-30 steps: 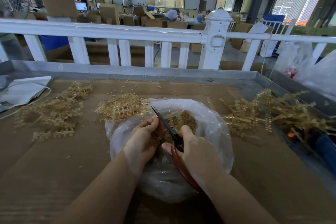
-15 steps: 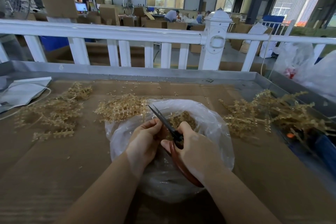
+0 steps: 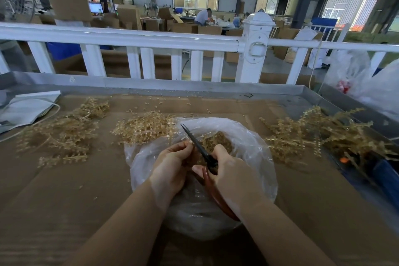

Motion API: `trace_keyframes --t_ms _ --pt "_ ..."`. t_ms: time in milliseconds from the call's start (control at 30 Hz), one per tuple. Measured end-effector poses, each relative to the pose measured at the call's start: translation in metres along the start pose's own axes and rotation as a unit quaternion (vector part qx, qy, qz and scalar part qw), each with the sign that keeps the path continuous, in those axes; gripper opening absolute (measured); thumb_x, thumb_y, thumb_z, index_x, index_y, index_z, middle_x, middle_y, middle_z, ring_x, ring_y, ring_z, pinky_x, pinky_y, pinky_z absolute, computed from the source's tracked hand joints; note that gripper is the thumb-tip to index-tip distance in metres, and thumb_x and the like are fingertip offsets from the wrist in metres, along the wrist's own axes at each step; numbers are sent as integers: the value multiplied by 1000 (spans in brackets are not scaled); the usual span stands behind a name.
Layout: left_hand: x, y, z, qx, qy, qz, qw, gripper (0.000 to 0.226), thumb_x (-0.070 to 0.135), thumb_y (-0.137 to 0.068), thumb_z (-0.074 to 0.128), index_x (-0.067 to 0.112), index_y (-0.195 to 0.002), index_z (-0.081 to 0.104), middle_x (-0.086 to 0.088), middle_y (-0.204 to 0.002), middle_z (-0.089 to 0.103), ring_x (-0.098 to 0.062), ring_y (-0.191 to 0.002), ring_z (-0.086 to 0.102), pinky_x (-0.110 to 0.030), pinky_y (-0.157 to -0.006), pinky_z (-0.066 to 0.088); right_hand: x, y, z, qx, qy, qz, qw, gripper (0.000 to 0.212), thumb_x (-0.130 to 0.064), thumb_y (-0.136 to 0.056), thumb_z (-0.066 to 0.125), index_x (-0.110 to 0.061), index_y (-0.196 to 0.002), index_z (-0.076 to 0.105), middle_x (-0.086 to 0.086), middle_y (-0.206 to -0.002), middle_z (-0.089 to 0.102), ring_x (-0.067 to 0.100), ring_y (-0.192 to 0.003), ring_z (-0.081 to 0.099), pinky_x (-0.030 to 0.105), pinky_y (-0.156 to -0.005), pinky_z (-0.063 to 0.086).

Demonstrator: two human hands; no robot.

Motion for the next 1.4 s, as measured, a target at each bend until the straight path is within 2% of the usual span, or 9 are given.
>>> trace_keyframes --t_ms 133,267,600,800,900,967,1100,1233,1400 --pt "0 3 2 -2 -5 -3 1000 18 -4 -89 50 5 -77 58 -15 -76 65 -22 -62 66 -33 -58 56 1 2 0 17 -1 -2 1000 34 -59 -87 53 -29 -93 39 -12 -71 54 1 -63 50 12 -55 33" --pt "2 5 3 2 2 14 1000 21 -4 -90 51 7 -74 58 -11 -72 63 -21 -66 63 -34 -67 56 4 7 -4 65 -4 -3 998 30 -56 -86 58 -31 -93 42 -14 -75 56 0 -66 52 7 -56 38" --pt "8 3 3 25 37 24 999 13 -1 -92 51 5 -84 59 -6 -64 63 -12 -52 63 -23 -55 56 17 5 -18 94 -107 38 989 22 -24 -88 65 -33 -100 49 -19 -89 58 -2 -83 57 6 -67 40" --pt "22 8 22 -10 52 49 997 15 0 -94 48 7 -83 55 -9 -69 68 -18 -60 69 -28 -57 59 15 -4 -24 95 -230 58 967 24 -14 -89 64 -20 -112 57 -4 -99 66 10 -94 63 30 -85 53" --pt "23 12 27 -23 89 47 995 17 -7 -94 43 5 -90 54 -9 -64 65 -20 -62 70 -28 -57 58 12 -9 -24 84 -266 67 958 25 -13 -89 65 -27 -107 54 -9 -99 64 6 -95 61 23 -87 51" --pt "22 13 26 -21 105 42 993 21 -10 -94 40 5 -93 55 -10 -62 65 -21 -62 70 -29 -57 58 11 -10 -24 84 -271 66 957 27 -13 -88 66 -30 -105 53 -13 -96 62 3 -94 60 16 -85 49" --pt "26 10 14 28 128 52 990 24 -13 -94 38 6 -96 52 -14 -66 64 -23 -60 70 -33 -58 60 16 -11 -23 84 -268 71 957 21 -18 -88 67 -29 -103 56 -14 -91 63 0 -90 62 18 -81 50" --pt "34 6 -3 94 129 76 984 21 -10 -95 38 7 -94 50 -16 -79 58 -25 -62 67 -32 -54 59 15 -7 -16 40 -254 76 964 20 -42 -85 67 -42 -90 48 -26 -80 59 -22 -79 53 3 -62 41" --pt "28 4 -10 117 97 71 986 24 -10 -95 37 11 -92 48 -19 -89 59 -21 -59 67 -29 -54 58 13 -3 -16 42 -183 59 981 28 -51 -86 62 -36 -105 46 -24 -84 55 -18 -79 54 -1 -61 39"
Point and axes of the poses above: each hand's wrist, its own y-axis away from the middle knuckle, its own z-axis out of the palm, x = y × z, the point moved 9 cm from there along -y, towards the middle knuckle
